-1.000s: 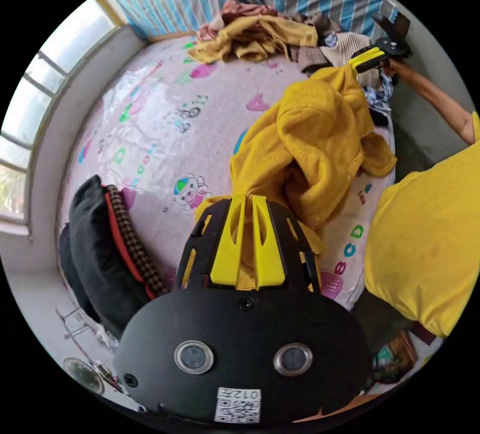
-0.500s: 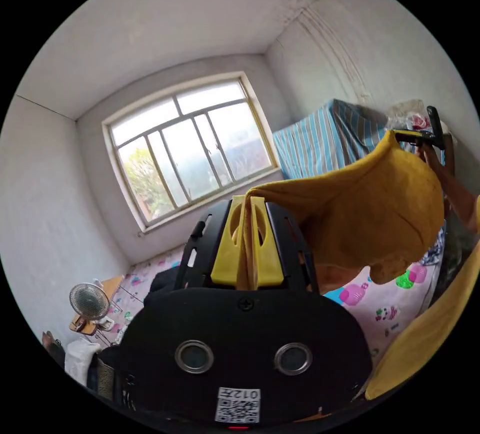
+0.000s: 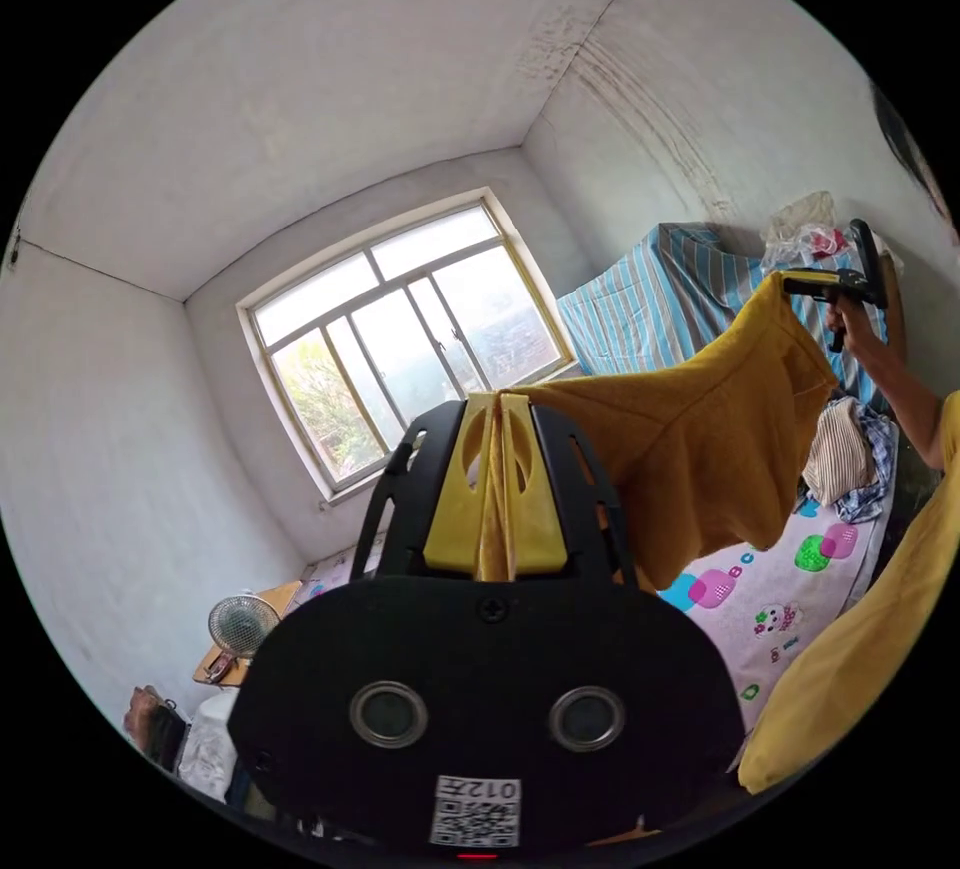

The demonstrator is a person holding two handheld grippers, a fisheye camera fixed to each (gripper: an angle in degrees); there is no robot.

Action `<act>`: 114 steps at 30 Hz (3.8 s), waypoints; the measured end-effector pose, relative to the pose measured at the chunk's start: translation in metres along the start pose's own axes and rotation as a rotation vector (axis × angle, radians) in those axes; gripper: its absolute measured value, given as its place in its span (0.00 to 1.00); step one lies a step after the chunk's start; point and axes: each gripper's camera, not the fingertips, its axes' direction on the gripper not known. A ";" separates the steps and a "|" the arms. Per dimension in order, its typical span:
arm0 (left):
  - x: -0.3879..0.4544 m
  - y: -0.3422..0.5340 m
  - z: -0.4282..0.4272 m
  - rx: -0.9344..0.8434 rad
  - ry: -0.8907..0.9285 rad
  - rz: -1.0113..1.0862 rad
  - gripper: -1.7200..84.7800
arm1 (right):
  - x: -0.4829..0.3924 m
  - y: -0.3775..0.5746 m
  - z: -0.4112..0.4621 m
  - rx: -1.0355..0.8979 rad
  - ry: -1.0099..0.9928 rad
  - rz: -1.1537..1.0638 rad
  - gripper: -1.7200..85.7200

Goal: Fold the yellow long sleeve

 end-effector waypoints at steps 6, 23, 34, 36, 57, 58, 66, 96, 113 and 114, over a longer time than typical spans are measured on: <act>-0.006 0.014 0.021 -0.074 0.023 -0.027 0.02 | 0.005 0.006 0.014 -0.020 -0.050 0.001 0.04; 0.032 0.312 0.545 -1.232 0.425 -0.457 0.02 | 0.104 0.317 0.476 -1.070 -0.139 0.290 0.03; 0.179 0.416 0.582 -1.187 0.899 -0.674 0.04 | 0.082 0.508 0.462 -1.160 -0.522 0.691 0.13; 0.207 0.429 0.598 -1.219 0.946 -0.730 0.05 | 0.075 0.529 0.471 -1.181 -0.533 0.770 0.14; 0.238 0.458 0.601 -1.133 0.830 -0.785 0.02 | 0.172 0.413 0.754 -0.907 -0.505 0.669 0.05; 0.235 0.459 0.595 -1.128 0.799 -0.798 0.02 | 0.178 0.401 0.769 -0.906 -0.375 0.627 0.05; 0.241 0.483 0.555 -1.220 0.689 -0.822 0.02 | 0.139 0.472 0.749 -1.226 -0.068 0.294 0.08; 0.309 0.546 0.420 -1.394 0.503 -0.240 0.03 | -0.237 0.702 0.279 -1.458 -0.825 -0.147 0.03; 0.263 0.569 0.436 -1.196 0.820 -0.462 0.02 | -0.141 0.737 0.298 -1.605 -0.728 0.341 0.04; 0.264 0.569 0.434 -1.200 0.804 -0.447 0.02 | -0.139 0.733 0.297 -1.583 -0.738 0.364 0.05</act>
